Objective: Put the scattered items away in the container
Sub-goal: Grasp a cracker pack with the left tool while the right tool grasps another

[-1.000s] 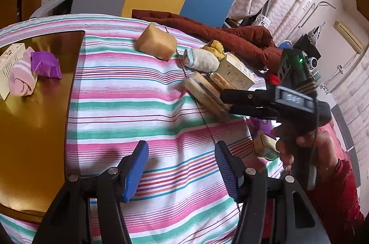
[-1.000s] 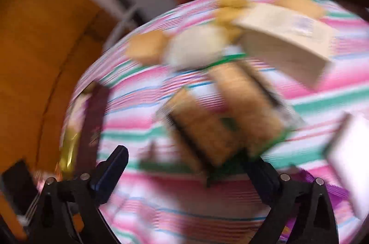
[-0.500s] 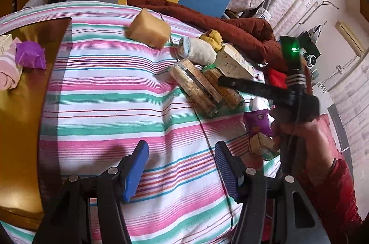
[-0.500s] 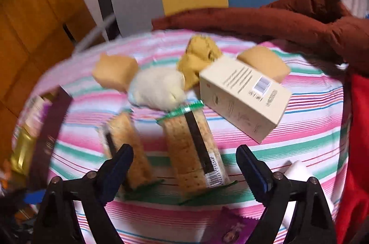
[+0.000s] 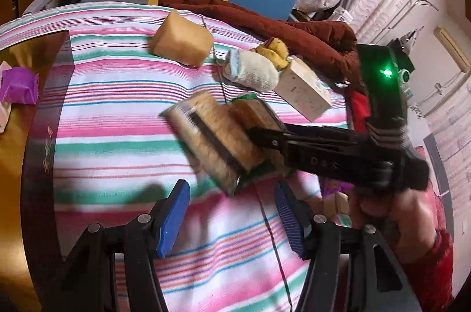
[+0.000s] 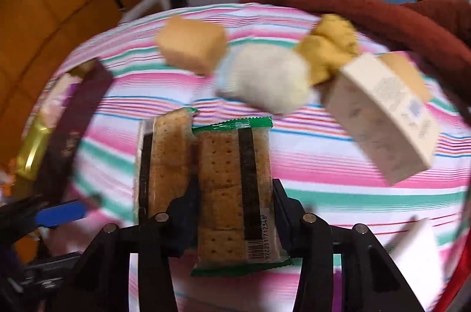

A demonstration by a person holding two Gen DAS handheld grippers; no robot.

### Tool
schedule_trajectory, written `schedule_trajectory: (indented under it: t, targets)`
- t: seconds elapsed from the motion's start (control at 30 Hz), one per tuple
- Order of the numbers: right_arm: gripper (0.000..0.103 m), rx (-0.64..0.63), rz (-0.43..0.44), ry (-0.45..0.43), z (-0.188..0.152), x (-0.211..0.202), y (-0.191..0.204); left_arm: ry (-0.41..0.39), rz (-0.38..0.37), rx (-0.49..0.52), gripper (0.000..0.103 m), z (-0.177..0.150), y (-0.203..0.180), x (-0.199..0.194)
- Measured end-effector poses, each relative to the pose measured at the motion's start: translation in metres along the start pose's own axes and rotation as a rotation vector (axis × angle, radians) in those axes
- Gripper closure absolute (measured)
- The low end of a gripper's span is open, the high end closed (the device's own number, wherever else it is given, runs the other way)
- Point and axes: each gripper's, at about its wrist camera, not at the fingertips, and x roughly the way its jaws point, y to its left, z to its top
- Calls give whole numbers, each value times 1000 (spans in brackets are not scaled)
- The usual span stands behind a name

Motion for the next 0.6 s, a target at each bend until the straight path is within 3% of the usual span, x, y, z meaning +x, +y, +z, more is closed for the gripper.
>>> schedule_trajectory:
  t: [0.23, 0.37, 0.6]
  targets:
    - [57, 152, -106, -39, 8, -1, -36, 64, 35, -64, 42, 20, 2, 34]
    - [57, 221, -109, -44, 6, -7, -54, 125, 76, -86, 41, 31, -2, 58]
    - [57, 216, -85, -54, 9, -10, -54, 119, 77, -114, 38, 47, -2, 75]
